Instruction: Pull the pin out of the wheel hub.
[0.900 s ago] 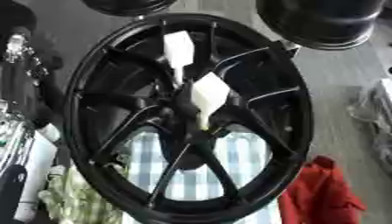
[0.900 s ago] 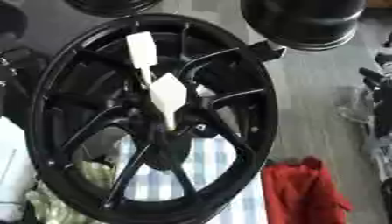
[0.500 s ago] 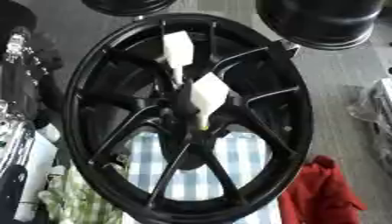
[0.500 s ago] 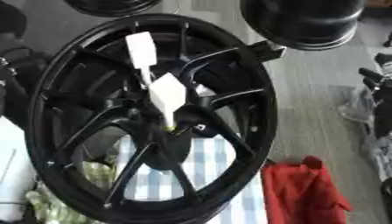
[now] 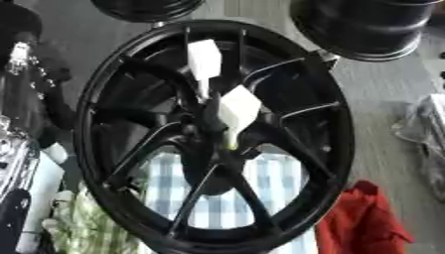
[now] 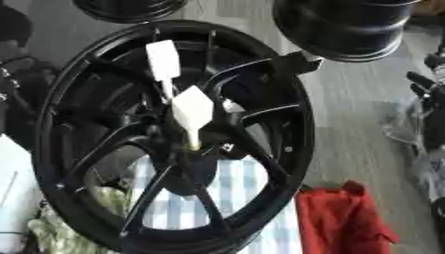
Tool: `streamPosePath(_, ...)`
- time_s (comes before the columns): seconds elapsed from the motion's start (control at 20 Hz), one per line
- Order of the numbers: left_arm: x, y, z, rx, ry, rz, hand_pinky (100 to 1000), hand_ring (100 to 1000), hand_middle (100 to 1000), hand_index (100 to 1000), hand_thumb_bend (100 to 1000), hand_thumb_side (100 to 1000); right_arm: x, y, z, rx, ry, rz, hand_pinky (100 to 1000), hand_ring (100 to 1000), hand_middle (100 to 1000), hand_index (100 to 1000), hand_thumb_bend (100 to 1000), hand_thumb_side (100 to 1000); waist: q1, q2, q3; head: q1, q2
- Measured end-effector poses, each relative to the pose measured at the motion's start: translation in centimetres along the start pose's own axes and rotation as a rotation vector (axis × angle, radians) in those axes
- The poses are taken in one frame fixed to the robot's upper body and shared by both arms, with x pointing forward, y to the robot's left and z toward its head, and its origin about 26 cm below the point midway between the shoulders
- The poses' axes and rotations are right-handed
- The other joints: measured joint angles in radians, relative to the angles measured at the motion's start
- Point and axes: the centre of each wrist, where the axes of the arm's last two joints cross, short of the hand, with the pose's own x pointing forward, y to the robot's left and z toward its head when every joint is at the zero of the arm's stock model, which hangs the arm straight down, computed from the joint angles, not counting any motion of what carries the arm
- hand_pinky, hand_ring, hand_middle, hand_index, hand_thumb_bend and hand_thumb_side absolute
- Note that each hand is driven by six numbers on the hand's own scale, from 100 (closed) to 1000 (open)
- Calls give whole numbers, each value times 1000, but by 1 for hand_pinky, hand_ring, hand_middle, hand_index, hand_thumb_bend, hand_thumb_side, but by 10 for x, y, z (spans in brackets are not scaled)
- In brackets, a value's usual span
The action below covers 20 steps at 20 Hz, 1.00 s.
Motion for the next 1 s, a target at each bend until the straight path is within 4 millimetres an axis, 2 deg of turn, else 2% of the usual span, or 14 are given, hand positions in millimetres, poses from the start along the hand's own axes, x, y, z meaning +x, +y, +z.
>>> streamPosePath(0.25, -1, 3, 2, 2, 9, -14, 756, 799, 741, 803, 104, 881, 14, -4, -11, 62, -4, 55, 936, 812, 916, 818, 100, 585, -3, -20, -12, -1, 10)
streamPosePath(0.5, -2, 11, 4, -2, 21, -54, 756, 800, 741, 802, 100, 877, 30, -10, -19, 148, 14, 133, 934, 826, 928, 823, 100, 569, -5, -29, -25, 3, 27)
streamPosePath(0.8, -4, 19, 6, -2, 35, -99, 755, 800, 740, 802, 100, 887, 69, -11, -33, 291, -33, 287, 925, 826, 918, 826, 100, 499, -15, -29, -36, 10, 44)
streamPosePath(1.0, -7, 21, 8, -7, 48, -111, 755, 800, 740, 801, 100, 889, 104, -2, -39, 413, -126, 393, 918, 828, 903, 829, 100, 450, -17, -29, -36, 10, 44)
